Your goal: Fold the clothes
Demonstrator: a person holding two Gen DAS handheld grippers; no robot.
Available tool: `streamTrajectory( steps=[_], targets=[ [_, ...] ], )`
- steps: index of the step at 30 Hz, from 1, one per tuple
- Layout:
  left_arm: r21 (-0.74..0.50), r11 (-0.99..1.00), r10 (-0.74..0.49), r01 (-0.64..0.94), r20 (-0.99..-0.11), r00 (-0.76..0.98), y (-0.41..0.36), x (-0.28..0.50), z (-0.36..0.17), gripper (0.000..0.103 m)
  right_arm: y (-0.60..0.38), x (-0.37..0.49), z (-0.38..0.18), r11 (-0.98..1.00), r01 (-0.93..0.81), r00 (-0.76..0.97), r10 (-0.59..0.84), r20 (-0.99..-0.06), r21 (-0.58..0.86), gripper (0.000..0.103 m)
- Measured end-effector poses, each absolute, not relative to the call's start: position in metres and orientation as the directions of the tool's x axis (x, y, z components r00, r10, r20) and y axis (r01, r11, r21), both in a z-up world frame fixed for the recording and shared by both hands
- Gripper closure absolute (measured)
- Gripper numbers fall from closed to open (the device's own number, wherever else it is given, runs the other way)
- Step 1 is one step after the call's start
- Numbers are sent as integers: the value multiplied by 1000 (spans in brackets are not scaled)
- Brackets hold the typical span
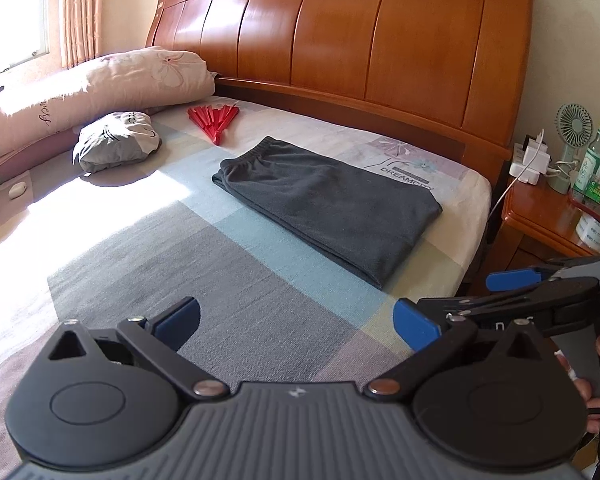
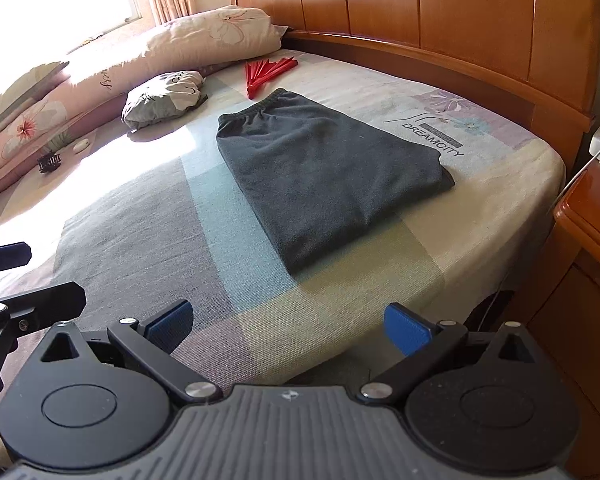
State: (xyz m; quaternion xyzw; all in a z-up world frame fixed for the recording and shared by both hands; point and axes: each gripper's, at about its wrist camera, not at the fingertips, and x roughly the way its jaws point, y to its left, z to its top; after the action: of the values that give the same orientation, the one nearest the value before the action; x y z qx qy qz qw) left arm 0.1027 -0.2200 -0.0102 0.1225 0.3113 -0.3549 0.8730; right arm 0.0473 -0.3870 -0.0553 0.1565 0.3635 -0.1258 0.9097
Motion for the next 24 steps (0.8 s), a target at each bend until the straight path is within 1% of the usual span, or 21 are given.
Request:
streamTrajectory(
  steps=[7, 24],
  targets=[
    [-33, 719, -535, 694, -664, 523, -221, 99, -10, 1, -382, 40, -50, 923, 337, 709, -121, -694, 184, 0],
    [-40, 710, -530, 703, -687, 497, -226, 97, -13, 1, -381, 37, -49, 922, 348, 702, -136, -699, 170, 0]
  ],
)
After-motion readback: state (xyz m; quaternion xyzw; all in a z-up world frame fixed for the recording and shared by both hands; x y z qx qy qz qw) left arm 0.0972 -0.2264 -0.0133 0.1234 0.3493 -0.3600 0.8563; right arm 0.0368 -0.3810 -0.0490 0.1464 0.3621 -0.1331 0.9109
